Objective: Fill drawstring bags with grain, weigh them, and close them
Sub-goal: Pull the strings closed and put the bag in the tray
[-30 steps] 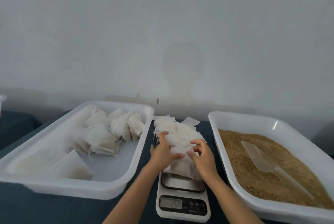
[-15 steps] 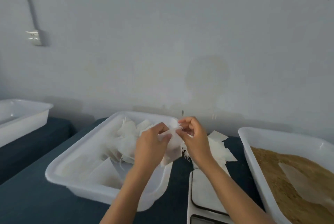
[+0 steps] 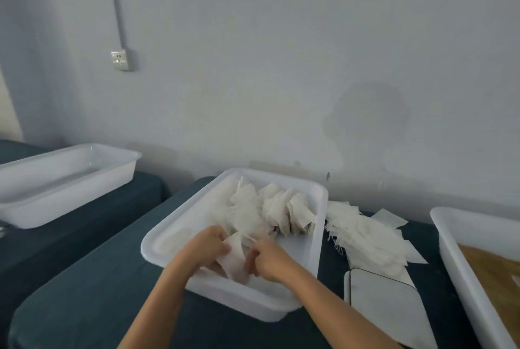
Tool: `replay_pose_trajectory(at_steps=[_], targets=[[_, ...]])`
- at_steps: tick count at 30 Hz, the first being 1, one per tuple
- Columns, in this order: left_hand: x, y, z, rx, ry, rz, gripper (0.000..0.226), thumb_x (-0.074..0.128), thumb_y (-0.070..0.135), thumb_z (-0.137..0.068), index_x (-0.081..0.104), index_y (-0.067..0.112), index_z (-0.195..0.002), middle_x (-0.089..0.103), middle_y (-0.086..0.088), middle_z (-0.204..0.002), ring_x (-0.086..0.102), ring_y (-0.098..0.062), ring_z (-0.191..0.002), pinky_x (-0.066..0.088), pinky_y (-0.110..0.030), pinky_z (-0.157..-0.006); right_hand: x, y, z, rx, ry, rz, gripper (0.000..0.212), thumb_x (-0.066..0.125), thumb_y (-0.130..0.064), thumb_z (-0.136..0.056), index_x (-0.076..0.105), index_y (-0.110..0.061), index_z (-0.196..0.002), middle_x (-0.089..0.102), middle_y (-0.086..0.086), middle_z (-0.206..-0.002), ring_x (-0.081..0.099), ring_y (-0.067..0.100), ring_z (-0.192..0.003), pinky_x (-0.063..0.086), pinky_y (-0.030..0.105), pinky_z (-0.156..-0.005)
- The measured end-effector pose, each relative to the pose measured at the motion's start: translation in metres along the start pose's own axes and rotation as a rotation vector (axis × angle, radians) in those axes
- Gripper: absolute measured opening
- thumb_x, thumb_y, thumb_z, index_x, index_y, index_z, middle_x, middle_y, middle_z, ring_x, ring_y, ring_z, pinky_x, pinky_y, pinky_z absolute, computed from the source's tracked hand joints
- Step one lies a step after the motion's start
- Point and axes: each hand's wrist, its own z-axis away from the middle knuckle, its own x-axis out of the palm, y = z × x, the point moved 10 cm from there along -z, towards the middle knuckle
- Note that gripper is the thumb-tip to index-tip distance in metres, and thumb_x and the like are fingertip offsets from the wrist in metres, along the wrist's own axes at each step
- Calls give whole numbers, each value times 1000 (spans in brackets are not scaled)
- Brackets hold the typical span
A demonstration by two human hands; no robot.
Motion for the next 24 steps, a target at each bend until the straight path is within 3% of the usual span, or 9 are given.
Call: replay_pose_trajectory(at_steps=[5, 11, 14, 16, 19, 22, 24], targets=[[-1, -7, -4, 37, -10, -519, 5, 51, 15, -88, 49, 16, -93, 50, 5, -83, 46, -12, -75, 33, -15, -57, 29, -1, 0, 1, -185, 60, 35, 41, 4, -90, 68, -7, -110, 63, 11, -120, 57, 28, -111, 45, 36, -100], [-4, -4, -7, 40, 85, -565, 14, 61, 19, -84, 49, 22, -91, 57, 5, -96, 52, -14, -86, 37, -21, -71, 33, -1, 6, -33, -272, 85, 44, 38, 5, -91, 63, -14, -122, 59, 1, -129, 54, 19, -112, 37, 23, -91], [-8, 3, -7, 55, 145, -534, 13, 64, 21, -83, 52, 24, -86, 62, 5, -97, 57, -14, -86, 44, -21, -71, 21, -11, 15, -140, -228, 87, 53, 33, 11, -87, 60, -15, -125, 56, 0, -134, 50, 17, -121, 37, 24, -97], [-11, 17, -7, 106, 219, -526, 11, 61, 24, -83, 51, 25, -84, 61, 6, -93, 58, -14, -84, 43, -21, -67, -12, -16, 21, -210, -73, 9, 50, 33, 10, -88, 62, -16, -120, 59, -1, -128, 53, 11, -116, 39, 22, -96], [-15, 49, -1, 217, 367, -480, 7, 56, 24, -85, 49, 26, -84, 60, 9, -92, 55, -15, -85, 36, -23, -63, -105, 5, 29, -221, 345, -99, 35, 40, 1, -91, 66, -19, -102, 66, -6, -106, 59, 8, -98, 45, 18, -86], [3, 85, 4, 348, 407, -426, 4, 54, 25, -88, 50, 27, -89, 60, 11, -95, 55, -14, -90, 36, -25, -66, -186, 71, 48, -82, 746, -172, 27, 43, 2, -90, 61, -19, -87, 64, -5, -89, 61, 15, -89, 49, 32, -82], [24, 106, 6, 431, 394, -400, 4, 48, 24, -91, 52, 23, -91, 60, 8, -94, 56, -15, -88, 40, -26, -69, -210, 126, 60, 95, 891, -129, 18, 45, -4, -92, 59, -16, -90, 62, -3, -92, 60, 16, -90, 45, 29, -76]])
